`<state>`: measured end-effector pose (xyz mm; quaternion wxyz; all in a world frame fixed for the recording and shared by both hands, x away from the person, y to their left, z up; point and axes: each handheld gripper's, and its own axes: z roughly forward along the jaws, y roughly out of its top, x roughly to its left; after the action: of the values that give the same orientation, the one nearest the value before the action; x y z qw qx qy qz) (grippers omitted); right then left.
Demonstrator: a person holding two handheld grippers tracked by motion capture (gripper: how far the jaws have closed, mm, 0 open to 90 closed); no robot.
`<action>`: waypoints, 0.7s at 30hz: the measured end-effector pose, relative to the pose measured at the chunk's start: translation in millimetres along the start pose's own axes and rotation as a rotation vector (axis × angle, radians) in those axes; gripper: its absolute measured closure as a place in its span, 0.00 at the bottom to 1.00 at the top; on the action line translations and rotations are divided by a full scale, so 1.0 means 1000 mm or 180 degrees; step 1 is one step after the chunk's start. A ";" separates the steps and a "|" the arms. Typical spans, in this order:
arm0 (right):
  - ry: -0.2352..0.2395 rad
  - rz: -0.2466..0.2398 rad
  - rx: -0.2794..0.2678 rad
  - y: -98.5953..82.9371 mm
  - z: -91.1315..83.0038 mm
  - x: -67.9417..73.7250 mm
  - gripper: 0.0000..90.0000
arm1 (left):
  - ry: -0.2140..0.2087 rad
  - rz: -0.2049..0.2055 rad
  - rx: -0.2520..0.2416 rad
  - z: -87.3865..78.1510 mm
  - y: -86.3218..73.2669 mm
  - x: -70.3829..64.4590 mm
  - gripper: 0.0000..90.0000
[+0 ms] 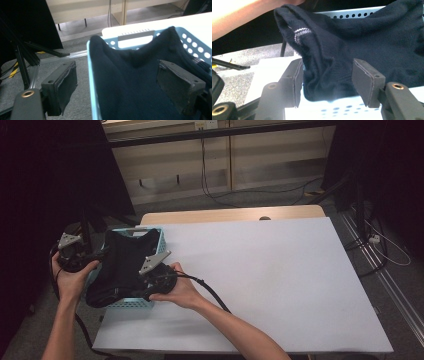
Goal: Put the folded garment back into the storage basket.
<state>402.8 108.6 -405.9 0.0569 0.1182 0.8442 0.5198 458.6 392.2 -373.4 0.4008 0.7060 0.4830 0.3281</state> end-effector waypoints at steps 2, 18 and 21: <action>0.0002 0.0009 -0.0008 -0.003 -0.004 0.001 0.47 | -0.0008 -0.0002 -0.0017 -0.005 -0.003 -0.003 0.19; -0.0149 0.0062 -0.0039 -0.028 -0.026 0.012 0.43 | -0.0011 -0.0106 -0.0225 -0.065 -0.036 -0.016 0.18; -0.0164 0.0090 -0.0057 -0.031 -0.031 0.010 0.43 | -0.0024 -0.0099 -0.0230 -0.071 -0.039 -0.019 0.18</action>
<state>382.0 71.6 -419.1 0.0723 0.1430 0.8359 0.5249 375.9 400.6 -376.2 0.4328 0.6847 0.4803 0.3364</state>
